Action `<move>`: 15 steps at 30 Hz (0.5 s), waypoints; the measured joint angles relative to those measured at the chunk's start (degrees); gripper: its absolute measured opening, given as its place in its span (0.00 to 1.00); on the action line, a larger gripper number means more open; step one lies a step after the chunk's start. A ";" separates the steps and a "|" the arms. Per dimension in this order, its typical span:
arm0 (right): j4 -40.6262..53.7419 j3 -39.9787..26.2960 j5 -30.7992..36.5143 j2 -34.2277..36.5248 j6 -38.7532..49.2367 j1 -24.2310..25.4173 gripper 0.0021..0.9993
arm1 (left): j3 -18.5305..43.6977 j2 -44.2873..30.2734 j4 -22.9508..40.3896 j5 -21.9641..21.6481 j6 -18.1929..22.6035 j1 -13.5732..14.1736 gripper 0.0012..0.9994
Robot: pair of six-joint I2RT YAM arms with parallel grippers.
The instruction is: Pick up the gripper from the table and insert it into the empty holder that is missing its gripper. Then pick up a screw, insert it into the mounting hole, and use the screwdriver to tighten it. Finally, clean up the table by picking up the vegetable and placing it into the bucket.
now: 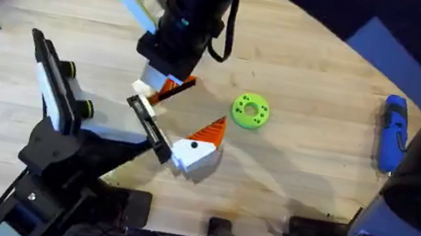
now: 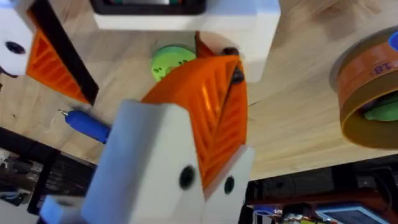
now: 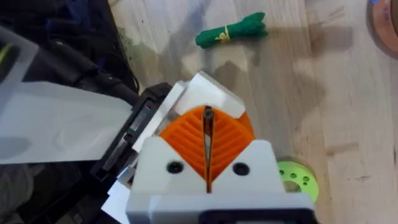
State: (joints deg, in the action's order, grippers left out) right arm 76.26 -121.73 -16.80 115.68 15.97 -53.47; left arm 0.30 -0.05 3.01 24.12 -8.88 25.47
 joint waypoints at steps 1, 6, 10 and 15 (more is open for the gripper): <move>0.20 -0.03 0.00 0.00 0.14 0.00 0.00 | 0.02 0.00 0.00 0.08 0.02 0.00 0.99; 2.66 -0.09 0.18 0.00 1.08 0.02 0.00 | 0.02 0.00 -0.02 0.12 0.05 0.00 0.99; 3.71 -0.09 0.23 0.32 1.27 -0.14 0.00 | 0.02 0.01 -0.01 -0.02 0.20 0.00 0.99; 3.60 -0.09 0.22 0.35 1.45 -0.15 0.00 | 0.02 0.00 -0.02 -0.11 0.23 0.00 0.99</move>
State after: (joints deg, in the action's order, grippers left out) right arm 79.86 -121.82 -16.58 116.03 17.42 -53.63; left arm 0.32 -0.05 2.98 24.01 -8.65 25.47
